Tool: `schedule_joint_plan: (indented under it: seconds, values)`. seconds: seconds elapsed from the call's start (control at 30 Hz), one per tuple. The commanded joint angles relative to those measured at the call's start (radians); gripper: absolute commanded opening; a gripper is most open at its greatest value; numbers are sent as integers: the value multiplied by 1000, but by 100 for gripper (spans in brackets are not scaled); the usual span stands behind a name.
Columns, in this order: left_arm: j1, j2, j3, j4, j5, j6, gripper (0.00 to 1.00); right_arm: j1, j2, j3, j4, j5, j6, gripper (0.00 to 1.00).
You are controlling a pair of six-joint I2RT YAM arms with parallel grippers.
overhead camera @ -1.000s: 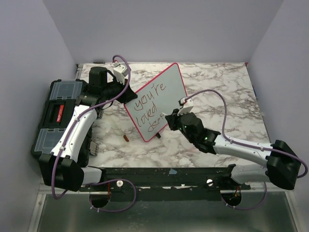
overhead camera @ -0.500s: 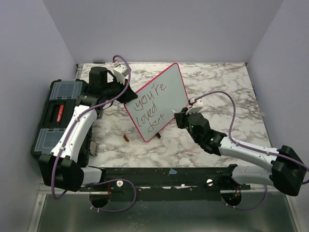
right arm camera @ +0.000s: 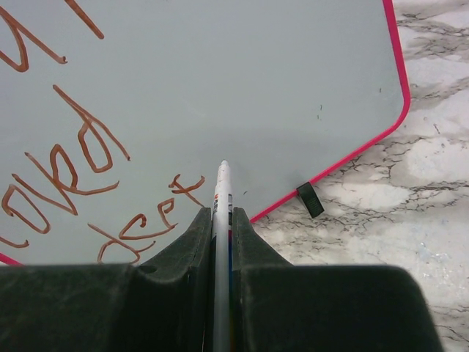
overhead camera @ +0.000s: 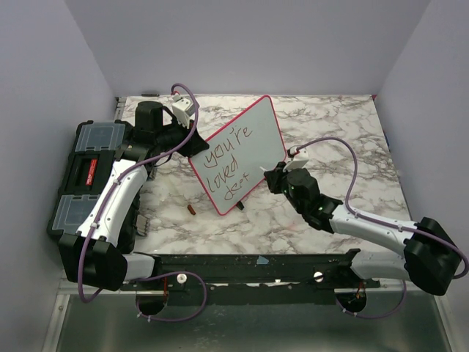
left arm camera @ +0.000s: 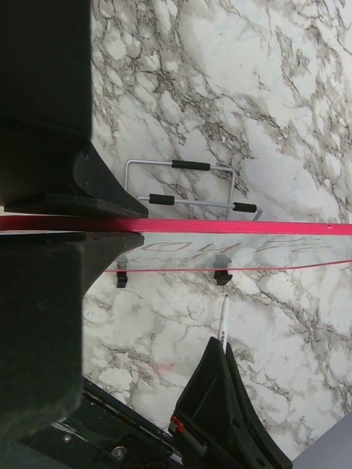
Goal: Write a sentence on the whiteboard
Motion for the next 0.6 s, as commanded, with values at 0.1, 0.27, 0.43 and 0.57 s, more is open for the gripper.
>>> schedule_joint_plan:
  seconds: [0.1,0.27,0.43,0.57]
  values:
    - [-5,-14,7,-10,-10,50,0,-5,27,-6,49,-44,5,1]
    - [-5,-10,9,-10,-9,49,0,-5,42,2,62,-57,-5,1]
    - [-5,-8,9,-11,-11,51,0,-5,60,8,77,-62,-5,1]
    - [-5,-9,10,-10,-9,51,0,-5,75,15,89,-76,-5,1]
